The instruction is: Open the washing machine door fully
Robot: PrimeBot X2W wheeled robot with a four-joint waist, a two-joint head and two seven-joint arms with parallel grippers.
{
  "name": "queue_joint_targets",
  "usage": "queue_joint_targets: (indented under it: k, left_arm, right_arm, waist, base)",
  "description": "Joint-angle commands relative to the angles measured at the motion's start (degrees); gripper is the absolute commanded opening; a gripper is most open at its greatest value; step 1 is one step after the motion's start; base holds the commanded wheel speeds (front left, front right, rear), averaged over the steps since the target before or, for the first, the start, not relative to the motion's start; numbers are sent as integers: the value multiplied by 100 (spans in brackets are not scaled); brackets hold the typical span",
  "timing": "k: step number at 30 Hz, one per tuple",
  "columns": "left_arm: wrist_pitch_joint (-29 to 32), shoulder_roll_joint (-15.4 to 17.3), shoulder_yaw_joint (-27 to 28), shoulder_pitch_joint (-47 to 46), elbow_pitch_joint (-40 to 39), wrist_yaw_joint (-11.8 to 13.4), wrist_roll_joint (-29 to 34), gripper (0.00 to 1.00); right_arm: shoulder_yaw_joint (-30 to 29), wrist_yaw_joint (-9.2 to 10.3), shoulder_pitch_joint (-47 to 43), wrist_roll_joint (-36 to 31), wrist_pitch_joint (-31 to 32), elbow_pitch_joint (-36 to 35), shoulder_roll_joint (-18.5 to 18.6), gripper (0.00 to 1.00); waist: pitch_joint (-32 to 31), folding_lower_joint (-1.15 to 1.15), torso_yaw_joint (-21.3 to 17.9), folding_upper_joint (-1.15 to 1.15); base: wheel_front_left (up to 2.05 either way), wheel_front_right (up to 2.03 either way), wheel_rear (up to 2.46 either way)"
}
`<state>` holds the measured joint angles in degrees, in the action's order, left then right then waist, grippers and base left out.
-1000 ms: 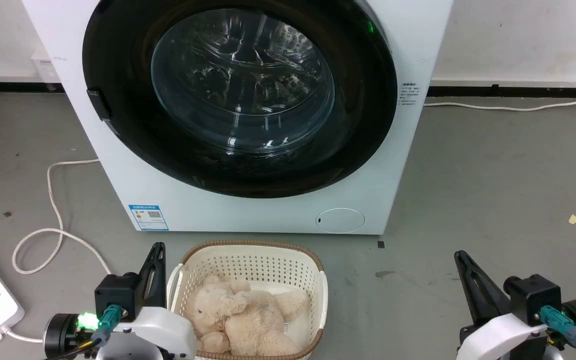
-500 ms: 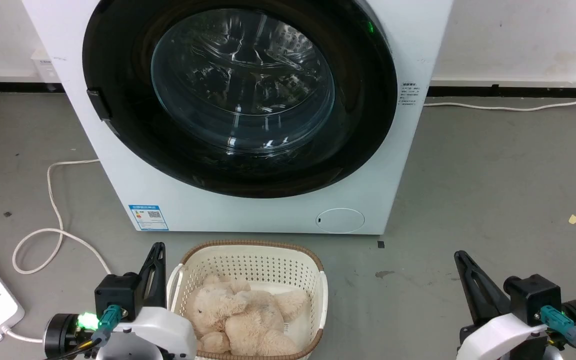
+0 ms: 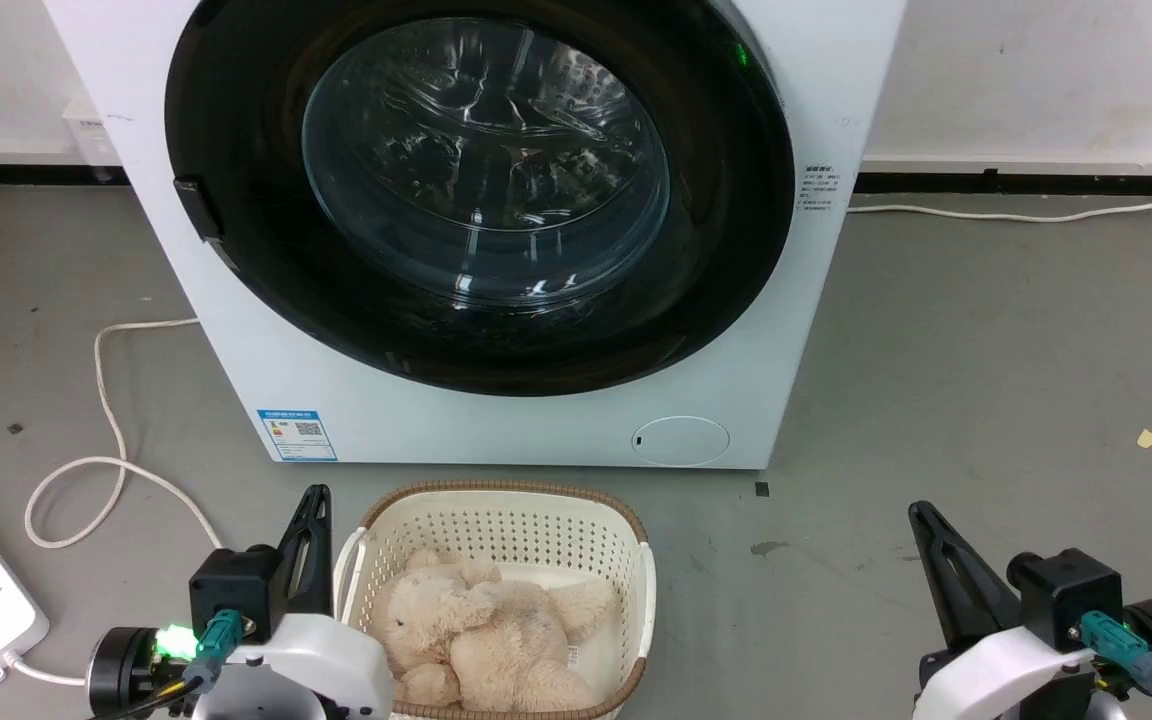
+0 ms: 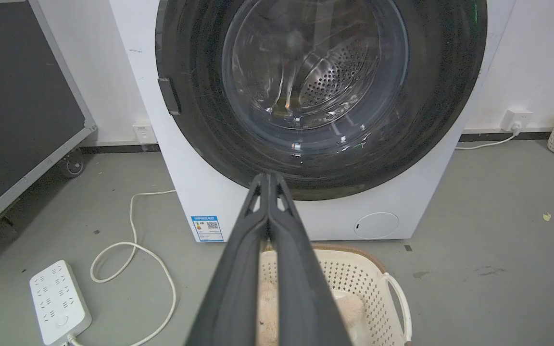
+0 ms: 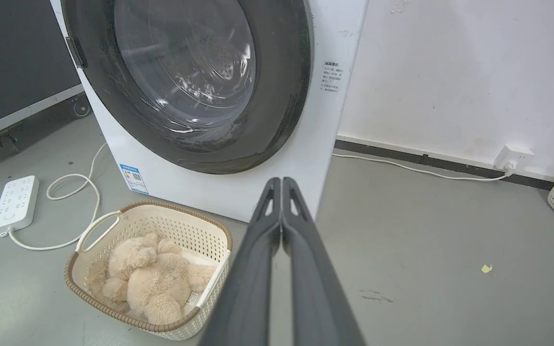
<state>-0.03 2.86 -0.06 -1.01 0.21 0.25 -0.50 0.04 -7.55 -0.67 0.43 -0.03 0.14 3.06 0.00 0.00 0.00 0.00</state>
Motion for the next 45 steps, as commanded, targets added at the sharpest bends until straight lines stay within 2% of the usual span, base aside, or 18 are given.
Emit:
queue_joint_targets:
  k: [1, 25, 26, 45]
  left_arm:
    - [3, 1, 6, 101, -21, -25, 50, 0]
    - [3, 1, 6, 101, -21, -25, 50, 0]
    - [-1, 0, -1, -1, 2, 2, -5, 100]
    - [-188, 0, -76, 93, -9, 45, -54, 100]
  right_arm:
    - [-4, 6, 67, -43, 3, -14, -18, 0]
    - [-4, 6, 67, -43, 3, -14, -18, 0]
    - [0, 0, -1, 3, -1, 0, 0, 100]
    - [-37, 1, -67, 81, -188, -12, -2, 100]
  waist:
    - [0, 0, 0, 0]
    - [0, 0, 0, 0]
    - [0, 0, 0, 0]
    - [7, 0, 20, 0]
  base:
    - [0, 0, 0]
    - [0, 0, 0]
    - [0, 0, 0]
    - [0, 0, 0]
